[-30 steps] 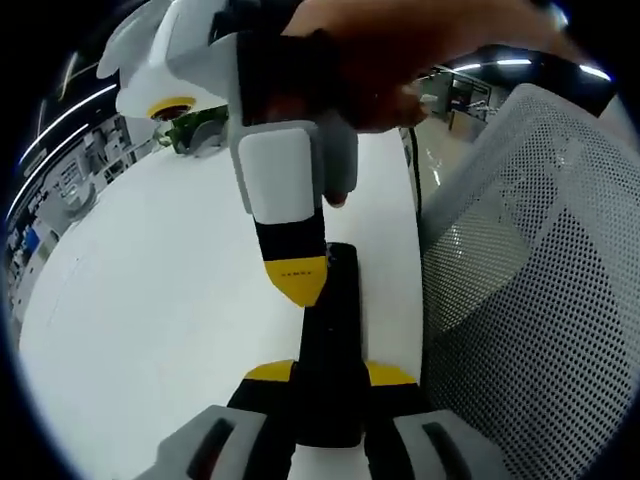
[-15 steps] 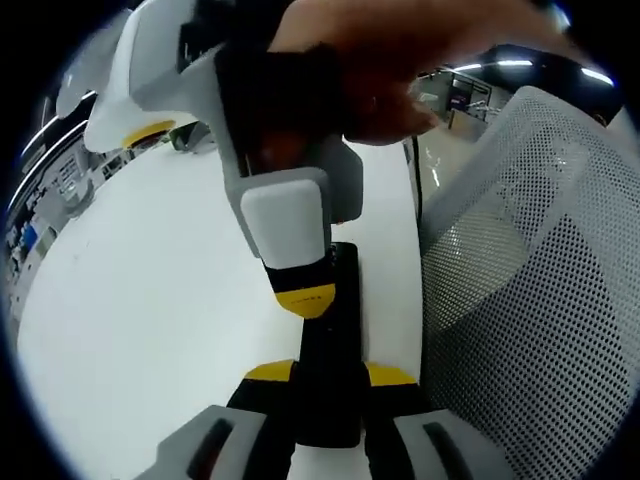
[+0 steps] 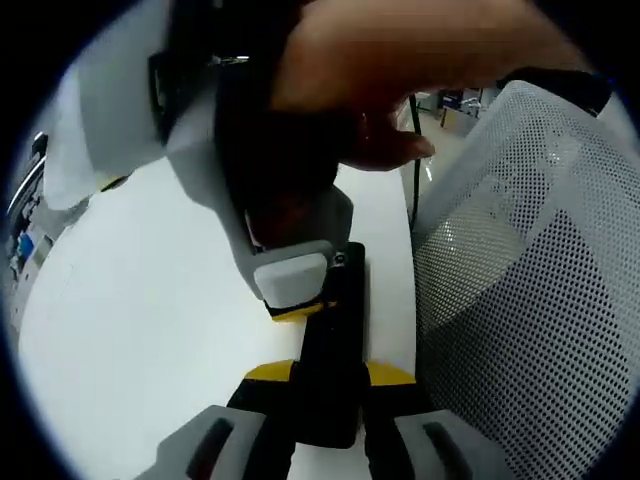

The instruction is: Press the specified remote control buttons in sequence, fully releasing each button before pressing the next.

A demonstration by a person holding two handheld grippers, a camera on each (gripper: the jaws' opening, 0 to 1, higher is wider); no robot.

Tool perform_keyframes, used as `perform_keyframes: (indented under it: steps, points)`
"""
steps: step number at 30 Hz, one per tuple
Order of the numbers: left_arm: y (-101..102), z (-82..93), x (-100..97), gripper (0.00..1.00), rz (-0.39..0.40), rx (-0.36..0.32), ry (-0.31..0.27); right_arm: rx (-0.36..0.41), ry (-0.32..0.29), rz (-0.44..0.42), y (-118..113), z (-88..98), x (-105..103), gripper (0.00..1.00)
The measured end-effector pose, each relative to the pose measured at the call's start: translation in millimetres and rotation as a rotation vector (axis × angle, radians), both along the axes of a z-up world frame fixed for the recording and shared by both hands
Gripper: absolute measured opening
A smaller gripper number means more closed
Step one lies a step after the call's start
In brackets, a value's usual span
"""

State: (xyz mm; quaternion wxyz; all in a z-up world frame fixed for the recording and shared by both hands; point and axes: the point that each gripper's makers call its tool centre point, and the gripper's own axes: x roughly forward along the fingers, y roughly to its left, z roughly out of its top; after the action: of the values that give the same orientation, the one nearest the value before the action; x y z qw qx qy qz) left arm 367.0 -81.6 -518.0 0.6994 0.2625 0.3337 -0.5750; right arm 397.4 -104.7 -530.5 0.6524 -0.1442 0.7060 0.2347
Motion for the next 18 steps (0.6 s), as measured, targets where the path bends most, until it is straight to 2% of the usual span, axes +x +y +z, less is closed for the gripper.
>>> perform_keyframes:
  steps: [1,2,3,4,6,7,9,11,14,18]
  points:
    - [0.6,0.4,0.0,0.24,0.0,0.003,-0.003,0.006,-0.094,-0.016,-2.1,-7.8,18.5,0.0]
    - [-0.2,0.4,0.9,0.24,-0.002,0.007,-0.004,0.007,-0.138,-0.021,-2.4,-7.1,13.8,0.0]
    - [0.2,0.6,1.3,0.24,-0.002,0.009,-0.002,0.012,-0.139,-0.027,-2.4,-8.6,12.5,0.0]
    - [0.2,0.5,1.8,0.24,-0.003,0.01,0.002,0.019,-0.089,-0.034,-2.6,-7.0,12.3,0.0]
    - [0.6,0.6,1.4,0.24,0.0,0.006,0.004,0.036,-0.11,-0.059,-3.1,-5.8,9.8,0.0]
    - [1.1,0.9,1.0,0.24,0.0,0.005,0.002,0.036,-0.093,-0.063,-6.1,-4.5,6.9,0.0]
    - [1.1,1.0,0.8,0.24,-0.003,0.004,-0.004,0.051,-0.105,-0.074,-8.2,-0.4,12.2,0.0]
    - [1.0,1.3,0.8,0.25,-0.004,0.005,-0.002,0.093,-0.108,-0.118,-5.8,7.4,11.3,0.0]
    - [-0.8,1.3,1.5,0.25,0.002,0.003,-0.003,0.145,-0.062,-0.184,-1.9,19.3,4.9,0.0]
    - [-1.7,1.7,2.0,0.25,0.011,0.0,-0.005,0.127,-0.044,-0.181,-6.4,22.2,-5.0,0.0]
